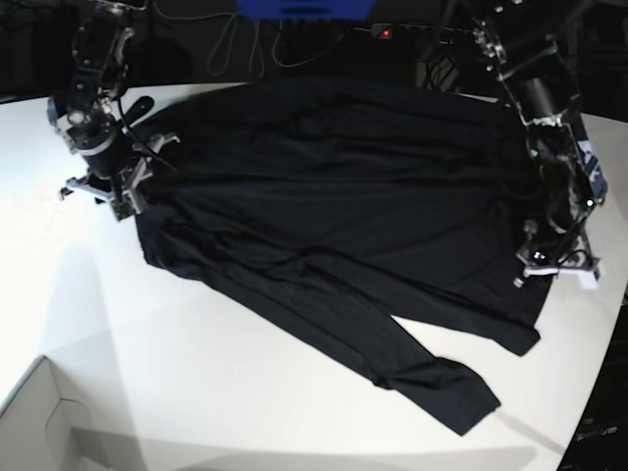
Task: Layout the t-shirt on the table in an organized manner, then fold the t-shirt properly
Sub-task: 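Grasp the shirt edge with the right gripper and lift it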
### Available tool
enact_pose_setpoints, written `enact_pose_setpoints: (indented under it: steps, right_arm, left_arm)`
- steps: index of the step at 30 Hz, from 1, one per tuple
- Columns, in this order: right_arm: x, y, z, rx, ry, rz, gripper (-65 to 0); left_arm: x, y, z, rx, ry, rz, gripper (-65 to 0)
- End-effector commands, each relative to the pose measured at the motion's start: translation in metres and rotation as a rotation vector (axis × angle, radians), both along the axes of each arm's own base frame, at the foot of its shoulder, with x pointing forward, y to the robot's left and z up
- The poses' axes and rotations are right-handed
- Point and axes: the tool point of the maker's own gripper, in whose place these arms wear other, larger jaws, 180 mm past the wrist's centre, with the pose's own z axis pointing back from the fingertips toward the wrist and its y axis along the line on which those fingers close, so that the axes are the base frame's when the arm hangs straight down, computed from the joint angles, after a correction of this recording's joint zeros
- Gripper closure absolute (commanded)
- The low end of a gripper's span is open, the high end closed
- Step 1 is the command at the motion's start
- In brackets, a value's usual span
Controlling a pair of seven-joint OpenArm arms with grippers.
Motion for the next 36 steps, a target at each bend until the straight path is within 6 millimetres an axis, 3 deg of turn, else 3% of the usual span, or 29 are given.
enact_pose_setpoints:
  steps: [1,5,10,18,28,31,36]
  right_arm:
    - [0.011,0.0,0.02,-0.004,-0.07,0.012,-19.2]
    - [0.016,0.006,0.039,-0.011,-0.123,0.019,-29.0]
    - [0.035,0.028,0.051,0.038,-0.177,0.038,-38.1]
    - [0.072,0.101,0.041,0.119,-0.164,0.223,-38.0]
    - [0.103,0.194,0.027,0.159,-0.102,0.478,-38.1]
    - [0.105,0.214,0.011,0.157,-0.053,0.532,-38.1]
    - [0.115,0.226,-0.006,0.135,-0.007,0.539,-38.1]
  left_arm:
    - [0.007,0.014,0.011,0.035,-0.024,0.017,-18.9]
    - [0.001,0.019,-0.012,0.069,0.017,0.04,-18.9]
    - [-0.032,0.025,-0.041,0.104,0.08,0.054,-18.8]
    - [-0.05,0.03,-0.053,0.118,0.121,0.053,-18.8]
    - [-0.05,0.039,-0.048,0.136,0.121,0.055,-18.7]
    - [-0.05,0.039,-0.048,0.14,0.123,0.053,-18.7]
    - [-0.05,0.039,-0.048,0.136,0.12,0.055,-18.7]
